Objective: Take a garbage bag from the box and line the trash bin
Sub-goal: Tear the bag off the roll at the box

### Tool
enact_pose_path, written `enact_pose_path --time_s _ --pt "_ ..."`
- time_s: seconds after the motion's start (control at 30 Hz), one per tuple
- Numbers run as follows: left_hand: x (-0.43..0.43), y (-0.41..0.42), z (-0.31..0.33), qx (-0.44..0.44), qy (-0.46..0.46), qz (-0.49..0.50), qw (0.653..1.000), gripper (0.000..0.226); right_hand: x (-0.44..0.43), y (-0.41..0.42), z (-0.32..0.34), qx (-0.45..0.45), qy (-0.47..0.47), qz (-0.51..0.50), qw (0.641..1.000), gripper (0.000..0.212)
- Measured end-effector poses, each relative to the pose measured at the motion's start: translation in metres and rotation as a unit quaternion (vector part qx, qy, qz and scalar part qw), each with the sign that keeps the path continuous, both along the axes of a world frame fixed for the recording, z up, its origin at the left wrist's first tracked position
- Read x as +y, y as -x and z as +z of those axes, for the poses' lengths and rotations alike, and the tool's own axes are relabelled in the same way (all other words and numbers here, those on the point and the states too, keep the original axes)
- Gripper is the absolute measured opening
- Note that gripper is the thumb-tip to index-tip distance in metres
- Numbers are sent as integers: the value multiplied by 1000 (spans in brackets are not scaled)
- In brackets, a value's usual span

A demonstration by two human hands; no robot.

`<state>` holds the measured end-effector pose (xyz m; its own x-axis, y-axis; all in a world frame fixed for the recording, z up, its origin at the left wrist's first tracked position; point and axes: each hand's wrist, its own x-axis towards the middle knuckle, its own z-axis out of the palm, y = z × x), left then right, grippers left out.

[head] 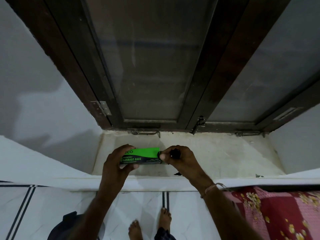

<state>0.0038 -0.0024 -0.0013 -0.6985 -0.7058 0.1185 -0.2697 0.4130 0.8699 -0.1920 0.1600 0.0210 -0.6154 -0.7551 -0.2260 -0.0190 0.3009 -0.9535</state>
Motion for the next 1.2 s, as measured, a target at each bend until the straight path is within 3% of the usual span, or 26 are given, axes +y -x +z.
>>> enact_pose_path --time_s 0.23,0.37,0.53,0.73,0.87,1.2 --pt "9 2 -4 -36 58 7 998 64 -8 -6 -2 -9 -66 -5 998 23" --pt "10 1 -4 -11 53 13 998 64 -9 -6 -1 -75 -23 -22 997 22" --pt "11 4 -1 -5 32 10 999 64 -8 -12 -2 -73 21 -75 994 12" --pt "4 -1 7 23 -32 12 999 59 8 -1 7 -82 84 -18 993 21" --pt "0 0 14 22 -53 -6 998 67 15 2 13 -70 93 21 993 26" --pt "-6 -1 22 16 -103 -40 994 59 8 10 17 -74 93 10 993 13"
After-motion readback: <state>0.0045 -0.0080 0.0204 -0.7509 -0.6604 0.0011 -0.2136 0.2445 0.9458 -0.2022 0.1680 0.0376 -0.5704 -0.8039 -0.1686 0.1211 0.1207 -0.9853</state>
